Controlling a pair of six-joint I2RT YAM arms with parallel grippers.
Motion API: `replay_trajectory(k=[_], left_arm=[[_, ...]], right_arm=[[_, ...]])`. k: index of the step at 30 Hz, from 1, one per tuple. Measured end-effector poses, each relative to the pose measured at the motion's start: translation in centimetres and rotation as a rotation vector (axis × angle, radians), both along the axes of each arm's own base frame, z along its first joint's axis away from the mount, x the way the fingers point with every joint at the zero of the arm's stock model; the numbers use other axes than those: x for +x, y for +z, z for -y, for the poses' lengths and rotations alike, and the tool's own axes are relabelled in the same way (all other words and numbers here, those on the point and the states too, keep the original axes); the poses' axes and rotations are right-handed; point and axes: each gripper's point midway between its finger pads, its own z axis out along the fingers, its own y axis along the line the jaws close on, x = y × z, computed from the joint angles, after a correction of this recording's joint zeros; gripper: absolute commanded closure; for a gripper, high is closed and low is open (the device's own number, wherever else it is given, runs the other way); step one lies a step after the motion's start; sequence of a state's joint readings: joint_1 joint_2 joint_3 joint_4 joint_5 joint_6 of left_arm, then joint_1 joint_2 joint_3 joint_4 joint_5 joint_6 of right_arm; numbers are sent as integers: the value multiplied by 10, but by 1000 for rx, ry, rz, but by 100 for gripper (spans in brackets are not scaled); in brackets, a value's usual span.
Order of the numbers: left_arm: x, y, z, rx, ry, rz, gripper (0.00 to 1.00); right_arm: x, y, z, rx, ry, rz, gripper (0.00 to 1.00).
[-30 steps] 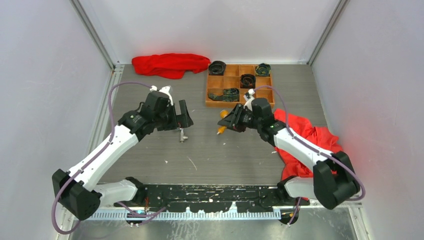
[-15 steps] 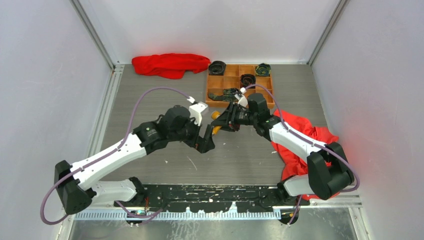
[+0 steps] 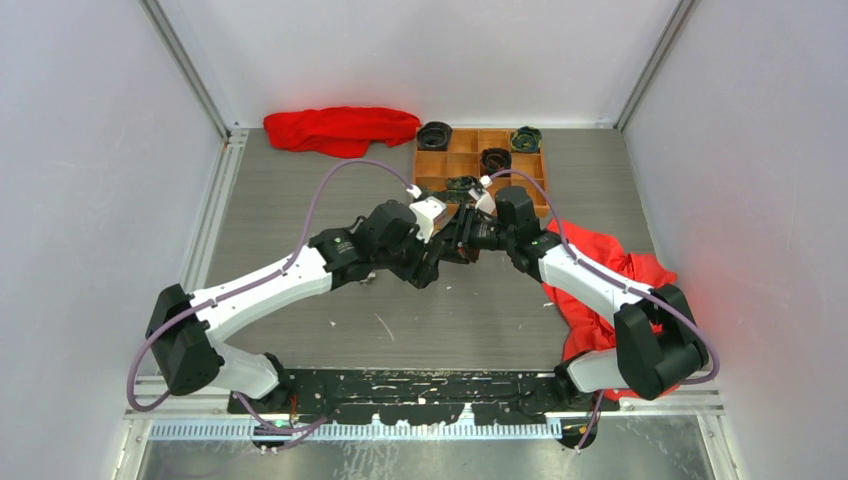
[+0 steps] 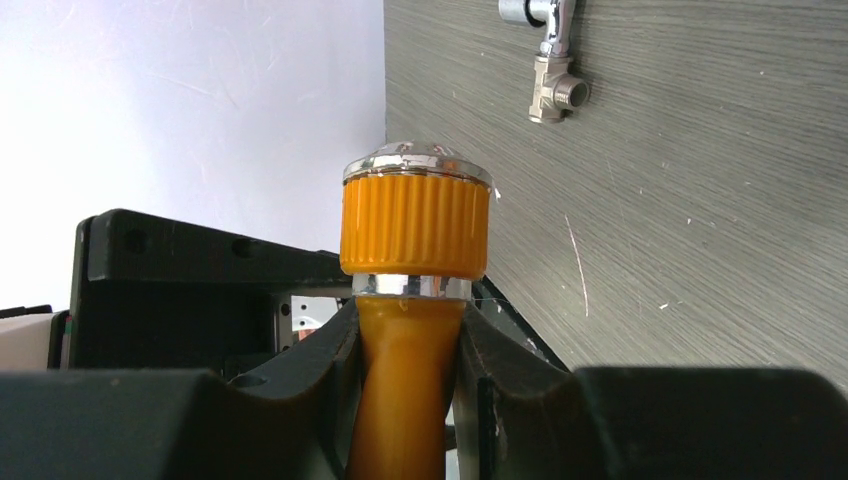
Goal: Install the water faucets
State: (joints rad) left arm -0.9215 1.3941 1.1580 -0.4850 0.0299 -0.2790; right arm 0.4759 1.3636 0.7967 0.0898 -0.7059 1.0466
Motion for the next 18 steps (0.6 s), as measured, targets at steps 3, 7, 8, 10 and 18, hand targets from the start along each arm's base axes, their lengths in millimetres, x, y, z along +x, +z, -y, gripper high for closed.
replay_trajectory(k=[3, 7, 8, 10, 18], left_arm=[[2, -1, 2, 1, 3, 3, 63], [5, 1, 4, -9, 12, 12, 94], [5, 1, 4, -10, 12, 14, 100], [6, 2, 3, -9, 19, 18, 100], [-3, 4, -9, 9, -6, -29, 100]], right_arm=[[-1, 0, 0, 3, 2, -3, 95], [0, 2, -1, 9, 3, 1, 87], [0, 2, -1, 10, 3, 2, 79], [0, 2, -1, 10, 3, 2, 53], [-5, 22, 10, 27, 40, 111, 13]])
